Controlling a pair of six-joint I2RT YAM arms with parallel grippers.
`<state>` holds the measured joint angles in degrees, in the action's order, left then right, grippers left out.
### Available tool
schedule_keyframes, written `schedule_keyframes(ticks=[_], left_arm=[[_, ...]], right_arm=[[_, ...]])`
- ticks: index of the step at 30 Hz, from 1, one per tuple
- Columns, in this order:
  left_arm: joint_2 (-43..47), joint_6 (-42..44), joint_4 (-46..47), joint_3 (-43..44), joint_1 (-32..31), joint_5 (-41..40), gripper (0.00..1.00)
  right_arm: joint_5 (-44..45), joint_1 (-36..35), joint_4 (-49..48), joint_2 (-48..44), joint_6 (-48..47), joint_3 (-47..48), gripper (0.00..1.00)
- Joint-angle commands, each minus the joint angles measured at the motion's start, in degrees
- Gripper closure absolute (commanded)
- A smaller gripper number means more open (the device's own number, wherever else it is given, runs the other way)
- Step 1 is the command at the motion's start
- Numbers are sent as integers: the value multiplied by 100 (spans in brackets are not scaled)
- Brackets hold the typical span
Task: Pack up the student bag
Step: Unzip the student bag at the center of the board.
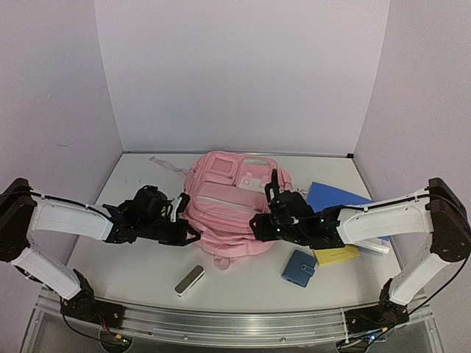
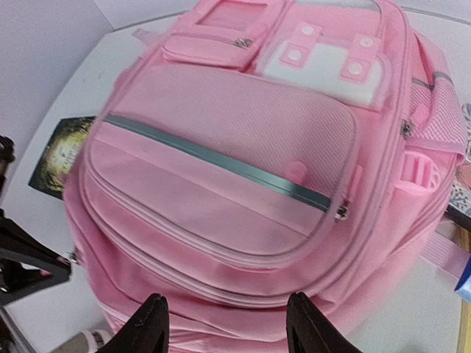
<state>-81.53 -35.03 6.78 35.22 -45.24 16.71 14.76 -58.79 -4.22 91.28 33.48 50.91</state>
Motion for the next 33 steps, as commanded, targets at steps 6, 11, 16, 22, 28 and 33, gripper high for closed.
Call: schedule_keyframes(ticks=[6,11,16,22,28,33], left_arm=[[298,113,-70,-37,580,327,100],[250,344,-241,68,684,541,100],[225,551,-578,215,717,594,100],[305,665,-803,281,744,616,100],[221,786,-945,369,753,737,100],[74,927,-1188,531,745,809,100]], right_arm=[[-1206,-65,-576,-299,-1689,-490,39],[-1096,-173,-560,58,-2130,-247,31],[-492,-403,-528,642,-2593,177,26],[-145,-444,-511,1248,-3068,569,26],[111,-446,-524,1730,-3468,871,41],[-45,-446,-656,2047,-3525,1105,62]])
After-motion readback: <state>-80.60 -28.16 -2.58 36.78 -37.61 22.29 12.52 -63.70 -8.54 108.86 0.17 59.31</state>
